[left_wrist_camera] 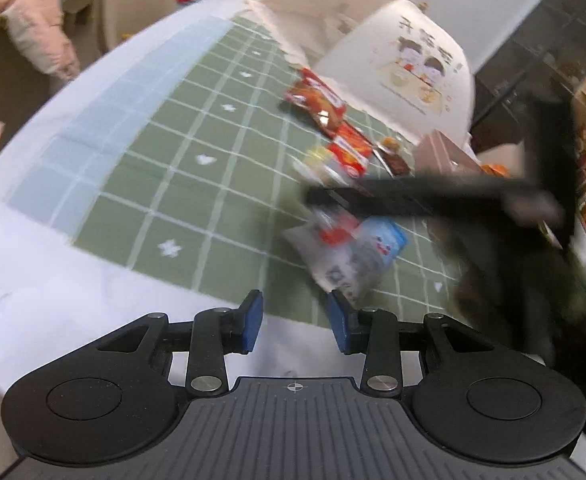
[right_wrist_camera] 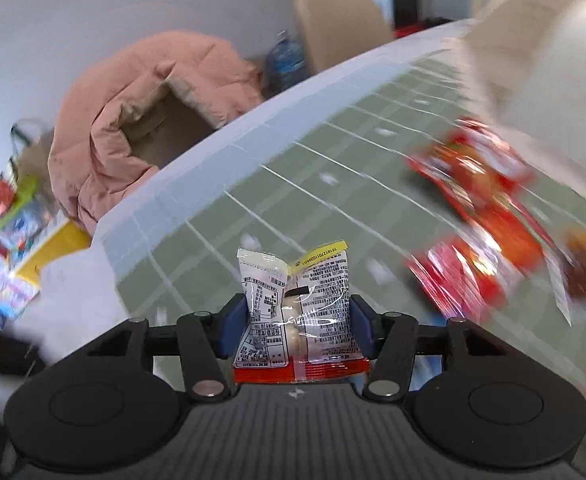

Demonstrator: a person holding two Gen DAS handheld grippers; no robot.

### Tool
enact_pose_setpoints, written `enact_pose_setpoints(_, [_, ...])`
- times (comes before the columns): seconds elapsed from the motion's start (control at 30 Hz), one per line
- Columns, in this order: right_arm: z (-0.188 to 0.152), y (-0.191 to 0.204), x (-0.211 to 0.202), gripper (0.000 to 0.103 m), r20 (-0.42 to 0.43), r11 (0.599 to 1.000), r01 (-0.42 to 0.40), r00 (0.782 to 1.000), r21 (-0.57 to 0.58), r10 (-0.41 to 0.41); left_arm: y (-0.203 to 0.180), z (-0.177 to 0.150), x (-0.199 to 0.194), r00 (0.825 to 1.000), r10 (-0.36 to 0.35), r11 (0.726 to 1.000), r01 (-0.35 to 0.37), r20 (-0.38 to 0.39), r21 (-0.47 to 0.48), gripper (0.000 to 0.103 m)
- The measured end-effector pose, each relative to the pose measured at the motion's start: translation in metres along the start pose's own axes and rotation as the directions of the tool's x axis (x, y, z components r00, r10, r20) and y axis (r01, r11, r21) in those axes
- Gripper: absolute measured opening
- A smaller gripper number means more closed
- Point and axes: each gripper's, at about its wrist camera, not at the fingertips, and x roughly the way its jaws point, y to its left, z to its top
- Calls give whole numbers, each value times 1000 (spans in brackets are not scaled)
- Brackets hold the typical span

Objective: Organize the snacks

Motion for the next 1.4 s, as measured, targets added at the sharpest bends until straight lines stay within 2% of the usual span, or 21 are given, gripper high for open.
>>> enact_pose_setpoints(0.1, [-46, -15, -43, 55, 32, 994, 100, 994, 49, -102, -14, 6, 19, 999, -30, 998, 31, -30, 47, 40])
enact_pose_setpoints(0.17, [-74, -27, -64, 55, 30, 978, 183, 982, 96, -187, -30, 12, 33, 997, -52, 994, 56, -49, 90, 40])
enact_pose_setpoints(0.3, [-121, -61, -90, 57, -7, 919, 296, 952, 259, -305, -65, 29, 54, 997, -60, 971, 69, -50, 229, 40])
enact_pose_setpoints(0.37, [-137, -72, -101, 62, -16, 886, 324, 941, 332, -338, -80, 43, 61, 998, -55, 955, 60, -27, 291, 40])
enact_pose_setpoints(0.47, [-157, -81, -114, 69, -2, 852, 341, 929, 396, -371, -95, 74, 75, 998, -59, 948, 55, 2, 313, 40])
enact_pose_setpoints(0.6, [-173, -85, -117, 69, -3, 821, 344, 923, 455, -385, -106, 114, 114, 999, -29, 964, 19, 34, 264, 40])
enact_pose_setpoints(0.7, [-185, -91, -118, 70, -7, 799, 313, 933, 513, -361, -117, 132, 148, 997, 57, 955, -71, 60, 287, 40])
enact_pose_setpoints(0.77, [-191, -95, -120, 76, 7, 789, 285, 939, 544, -345, -123, 140, 169, 993, 108, 940, -118, 49, 319, 40])
enact_pose_setpoints(0.83, [-194, -95, -121, 77, 21, 780, 271, 940, 565, -342, -129, 139, 185, 990, 141, 915, -140, 25, 379, 40])
enact_pose_setpoints(0.93, [-196, -95, -122, 79, 29, 775, 267, 938, 573, -345, -135, 127, 201, 982, 189, 858, -153, -24, 491, 41])
enact_pose_setpoints(0.97, [-196, -94, -121, 81, 31, 776, 267, 938, 571, -346, -136, 121, 206, 978, 207, 836, -156, -38, 527, 42])
enact_pose_setpoints(1.0, [-196, -94, -120, 82, 35, 780, 265, 938, 566, -345, -140, 115, 206, 978, 207, 803, -160, -18, 574, 43])
enact_pose_setpoints(1.07, [-195, -92, -117, 87, 36, 786, 267, 938, 558, -345, -146, 105, 205, 977, 211, 753, -147, -24, 642, 50])
enact_pose_setpoints(1.13, [-193, -88, -114, 89, 28, 787, 286, 933, 546, -358, -148, 100, 204, 979, 199, 730, -123, -36, 672, 57])
enact_pose_setpoints(1.2, [-191, -82, -109, 91, 14, 794, 319, 925, 517, -381, -145, 103, 203, 980, 199, 742, -138, -19, 656, 56])
enact_pose_setpoints(1.27, [-189, -73, -104, 91, -2, 803, 365, 911, 471, -413, -137, 110, 205, 972, 233, 755, -192, 16, 627, 56])
enact_pose_setpoints(1.33, [-188, -65, -98, 94, -22, 808, 412, 895, 421, -445, -127, 119, 209, 965, 262, 778, -228, 28, 585, 59])
enact_pose_setpoints(1.4, [-188, -59, -92, 98, -40, 811, 443, 885, 382, -464, -120, 125, 210, 966, 258, 799, -231, 30, 555, 61])
